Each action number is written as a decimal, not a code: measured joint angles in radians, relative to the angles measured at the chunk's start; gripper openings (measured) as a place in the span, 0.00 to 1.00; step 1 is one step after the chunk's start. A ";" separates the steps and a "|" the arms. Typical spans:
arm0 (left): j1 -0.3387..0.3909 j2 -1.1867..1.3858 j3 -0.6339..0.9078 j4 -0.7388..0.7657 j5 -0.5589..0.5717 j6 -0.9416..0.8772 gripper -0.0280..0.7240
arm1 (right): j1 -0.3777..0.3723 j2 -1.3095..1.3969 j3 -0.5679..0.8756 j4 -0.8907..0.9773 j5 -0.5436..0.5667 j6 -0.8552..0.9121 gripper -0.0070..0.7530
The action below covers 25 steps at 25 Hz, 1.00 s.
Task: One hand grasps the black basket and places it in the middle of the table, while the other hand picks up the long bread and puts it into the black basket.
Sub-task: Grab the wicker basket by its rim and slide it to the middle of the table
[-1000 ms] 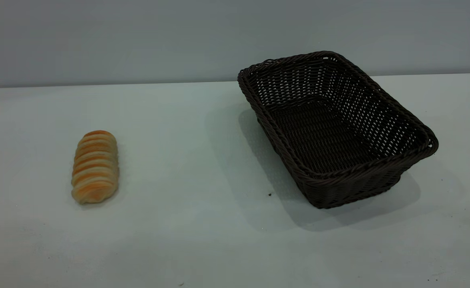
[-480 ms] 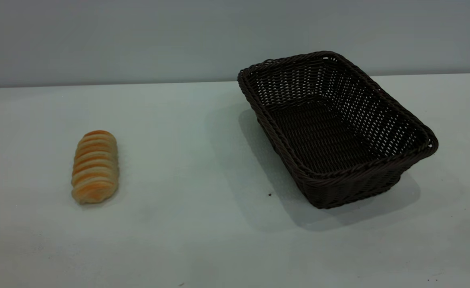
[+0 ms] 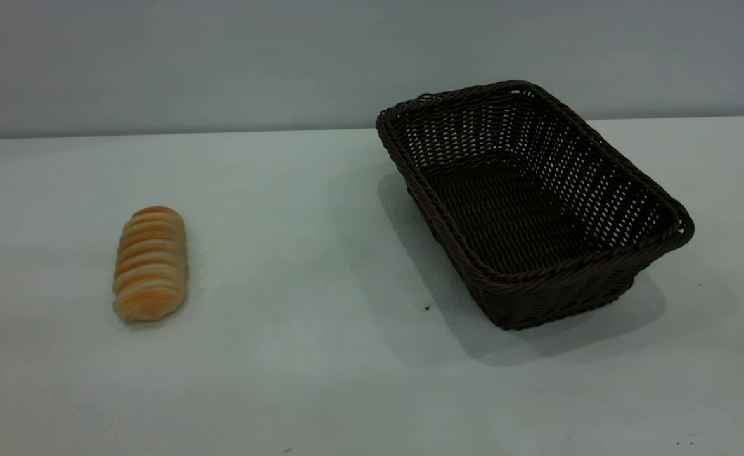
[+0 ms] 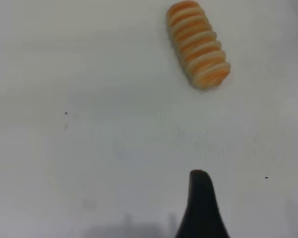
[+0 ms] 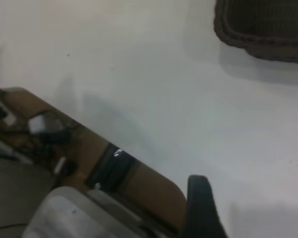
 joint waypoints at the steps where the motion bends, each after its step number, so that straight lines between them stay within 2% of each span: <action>1: 0.000 0.004 0.000 0.000 -0.007 0.000 0.81 | 0.000 0.046 -0.023 0.006 -0.012 -0.012 0.75; 6: 0.000 0.007 0.000 -0.001 -0.029 -0.004 0.82 | 0.031 0.307 -0.145 0.006 -0.068 -0.032 0.75; 10: 0.000 0.007 0.000 -0.001 -0.031 -0.004 0.82 | 0.160 0.477 -0.230 -0.045 -0.151 0.003 0.75; 15: 0.000 0.007 0.000 -0.001 -0.032 -0.004 0.82 | 0.309 0.651 -0.290 -0.176 -0.270 0.196 0.75; 20: 0.000 0.007 0.000 -0.001 -0.032 -0.004 0.82 | 0.328 0.781 -0.298 -0.299 -0.339 0.481 0.72; 25: 0.000 0.007 0.000 -0.001 -0.036 -0.006 0.82 | 0.326 0.846 -0.298 -0.292 -0.391 0.761 0.67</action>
